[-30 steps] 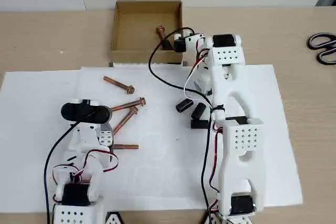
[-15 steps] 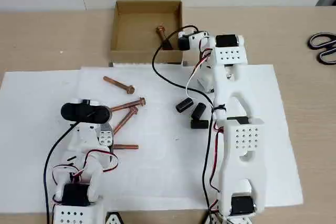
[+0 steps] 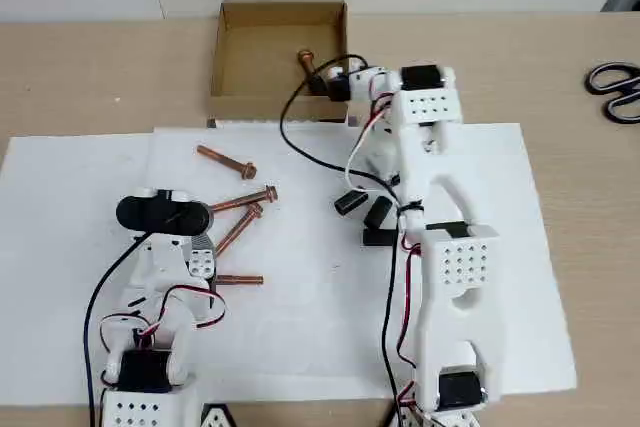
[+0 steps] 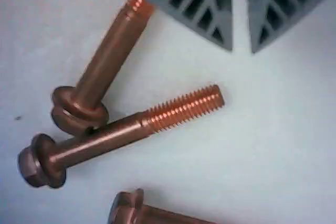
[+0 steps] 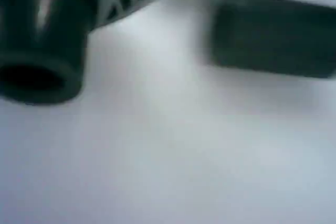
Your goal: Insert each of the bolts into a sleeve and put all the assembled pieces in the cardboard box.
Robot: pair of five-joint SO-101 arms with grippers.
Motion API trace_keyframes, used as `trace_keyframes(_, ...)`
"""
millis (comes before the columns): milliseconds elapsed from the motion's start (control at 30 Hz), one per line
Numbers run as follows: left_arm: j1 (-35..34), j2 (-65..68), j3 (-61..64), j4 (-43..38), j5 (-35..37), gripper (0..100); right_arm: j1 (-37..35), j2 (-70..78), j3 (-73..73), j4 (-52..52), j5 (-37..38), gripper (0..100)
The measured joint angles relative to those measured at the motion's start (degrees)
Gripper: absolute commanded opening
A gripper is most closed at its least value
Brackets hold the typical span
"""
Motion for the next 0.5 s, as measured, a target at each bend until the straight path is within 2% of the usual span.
trace_keyframes(267, 0.0, 0.0, 0.0, 0.0, 0.0, 1, 2.1, -13.5, 4.0, 1.1, -13.8, 0.2)
trace_keyframes(500, 0.0, 0.0, 0.0, 0.0, 0.0, 1, 9.8, -32.4, 20.0, 1.2, -25.8, 0.2)
